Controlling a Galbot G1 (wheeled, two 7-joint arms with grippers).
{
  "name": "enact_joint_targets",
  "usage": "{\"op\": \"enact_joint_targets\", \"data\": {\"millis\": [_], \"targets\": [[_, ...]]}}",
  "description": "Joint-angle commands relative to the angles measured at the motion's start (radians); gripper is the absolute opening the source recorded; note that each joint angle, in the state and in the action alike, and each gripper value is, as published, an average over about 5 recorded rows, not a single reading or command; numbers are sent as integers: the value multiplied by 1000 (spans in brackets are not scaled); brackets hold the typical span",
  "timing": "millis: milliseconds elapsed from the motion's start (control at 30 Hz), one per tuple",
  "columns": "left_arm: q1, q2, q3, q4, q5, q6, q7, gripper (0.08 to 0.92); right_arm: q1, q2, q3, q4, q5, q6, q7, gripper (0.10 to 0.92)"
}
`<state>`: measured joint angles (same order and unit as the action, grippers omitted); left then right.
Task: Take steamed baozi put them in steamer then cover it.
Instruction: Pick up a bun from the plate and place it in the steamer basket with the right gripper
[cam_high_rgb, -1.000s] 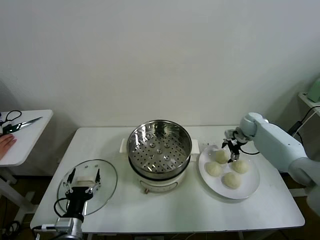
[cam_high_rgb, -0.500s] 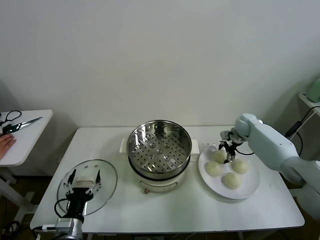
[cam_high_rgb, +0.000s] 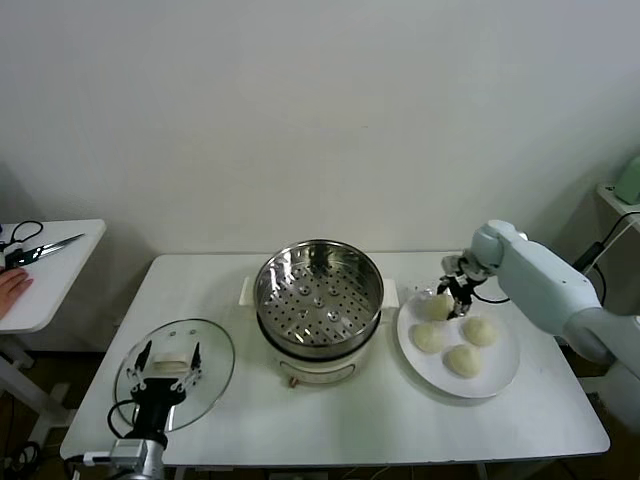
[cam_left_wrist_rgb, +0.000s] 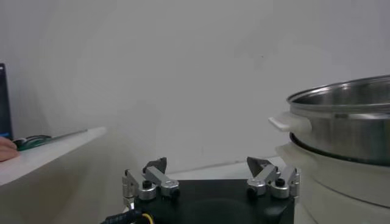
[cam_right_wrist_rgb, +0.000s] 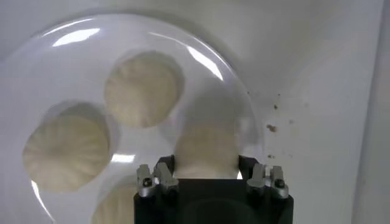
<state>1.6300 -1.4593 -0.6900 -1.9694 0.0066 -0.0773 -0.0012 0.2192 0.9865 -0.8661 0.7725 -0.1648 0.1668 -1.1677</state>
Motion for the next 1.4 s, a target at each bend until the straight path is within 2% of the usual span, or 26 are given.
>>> {"op": "enact_joint_targets", "data": {"millis": [33, 467, 700, 1000, 1167, 1400], "targets": [[4, 2, 0, -7, 1, 4, 0, 823, 222, -24, -197, 99, 106, 60, -9, 685], [17, 3, 10, -10, 5, 12, 0, 823, 532, 183, -355, 252, 81, 358, -48, 687], [25, 0, 15, -14, 1, 12, 1, 823, 436, 305, -276, 368, -146, 454, -13, 687], [26, 6, 17, -14, -5, 12, 2, 823, 251, 379, -195, 398, -480, 562, 52, 687], [23, 10, 20, -14, -6, 14, 2, 823, 182, 381, -188, 385, -558, 578, 69, 687], [24, 11, 20, -9, -16, 15, 13, 823, 108, 391, -178, 330, -595, 578, 80, 693]]}}
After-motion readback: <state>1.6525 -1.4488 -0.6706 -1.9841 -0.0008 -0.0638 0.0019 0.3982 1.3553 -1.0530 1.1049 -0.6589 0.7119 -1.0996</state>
